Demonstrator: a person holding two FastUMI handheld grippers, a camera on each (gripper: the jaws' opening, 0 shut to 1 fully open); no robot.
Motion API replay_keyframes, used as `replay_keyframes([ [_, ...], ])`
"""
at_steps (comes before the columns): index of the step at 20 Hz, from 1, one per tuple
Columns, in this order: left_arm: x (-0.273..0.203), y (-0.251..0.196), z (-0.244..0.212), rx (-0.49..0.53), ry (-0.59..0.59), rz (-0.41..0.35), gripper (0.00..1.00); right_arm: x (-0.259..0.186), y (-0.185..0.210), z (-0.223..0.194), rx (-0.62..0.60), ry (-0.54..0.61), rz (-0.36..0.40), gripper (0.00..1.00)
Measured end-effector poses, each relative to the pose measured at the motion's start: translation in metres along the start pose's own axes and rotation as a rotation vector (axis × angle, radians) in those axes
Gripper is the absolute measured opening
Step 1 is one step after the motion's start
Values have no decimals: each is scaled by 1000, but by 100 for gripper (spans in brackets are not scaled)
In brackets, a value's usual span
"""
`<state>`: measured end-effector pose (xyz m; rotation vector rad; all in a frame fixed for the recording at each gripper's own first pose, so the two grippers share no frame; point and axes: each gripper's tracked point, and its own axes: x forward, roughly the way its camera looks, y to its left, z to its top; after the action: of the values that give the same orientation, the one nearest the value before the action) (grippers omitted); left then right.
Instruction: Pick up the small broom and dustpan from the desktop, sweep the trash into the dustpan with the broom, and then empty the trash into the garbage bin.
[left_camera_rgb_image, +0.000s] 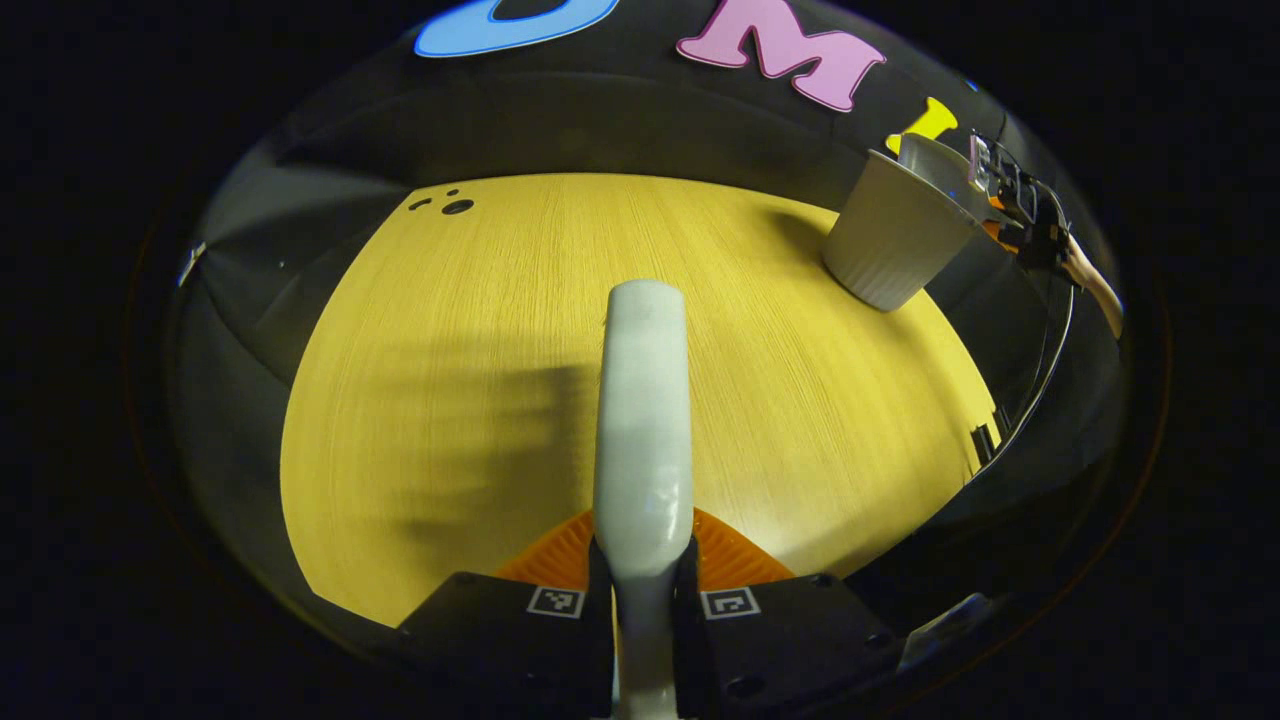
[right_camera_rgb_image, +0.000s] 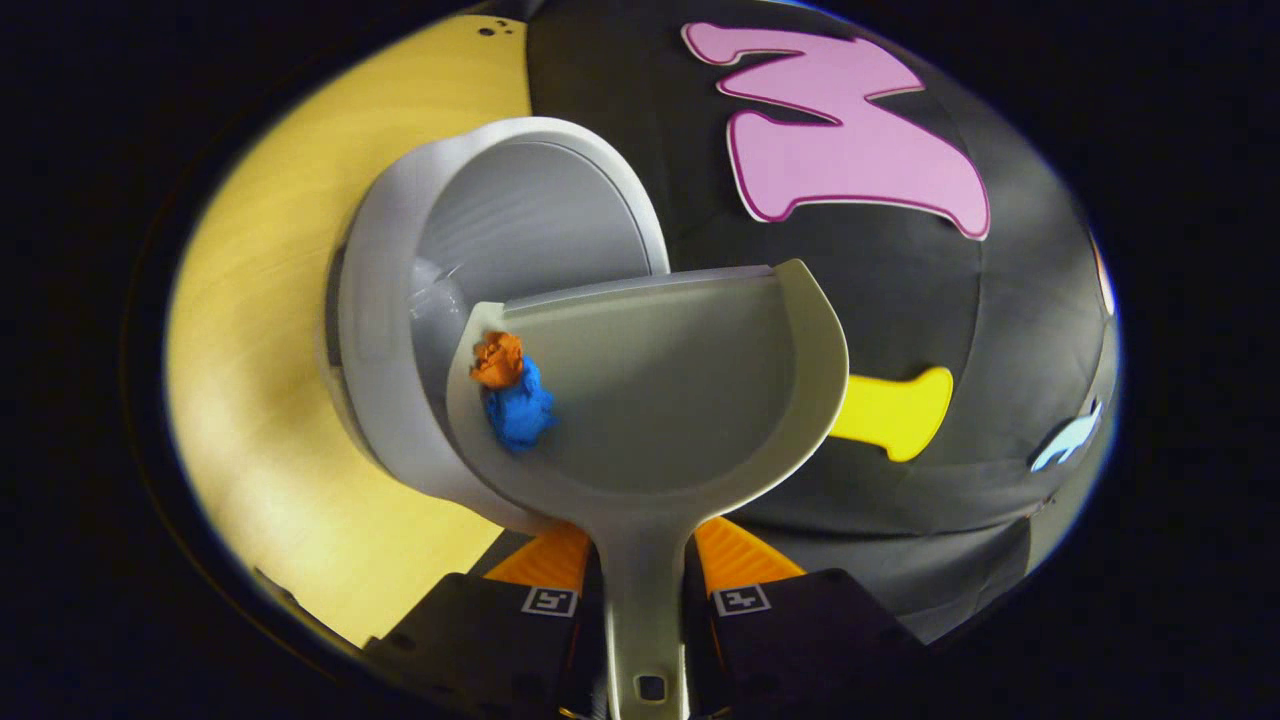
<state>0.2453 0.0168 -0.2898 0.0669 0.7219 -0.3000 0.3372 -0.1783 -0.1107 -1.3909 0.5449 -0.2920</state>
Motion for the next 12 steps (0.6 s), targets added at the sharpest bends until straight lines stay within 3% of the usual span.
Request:
replay_keyframes([
  [4, -1, -2, 0, -20, -7, 6, 28, -5, -14, 1, -178, -39, -32, 34],
  [7, 1, -3, -3, -28, -9, 9, 28, -7, -12, 1, -236, -55, -53, 34],
  [12, -3, -2, -4, -29, -19, 29, 28, 1, -7, 0, -73, -33, 17, 34],
])
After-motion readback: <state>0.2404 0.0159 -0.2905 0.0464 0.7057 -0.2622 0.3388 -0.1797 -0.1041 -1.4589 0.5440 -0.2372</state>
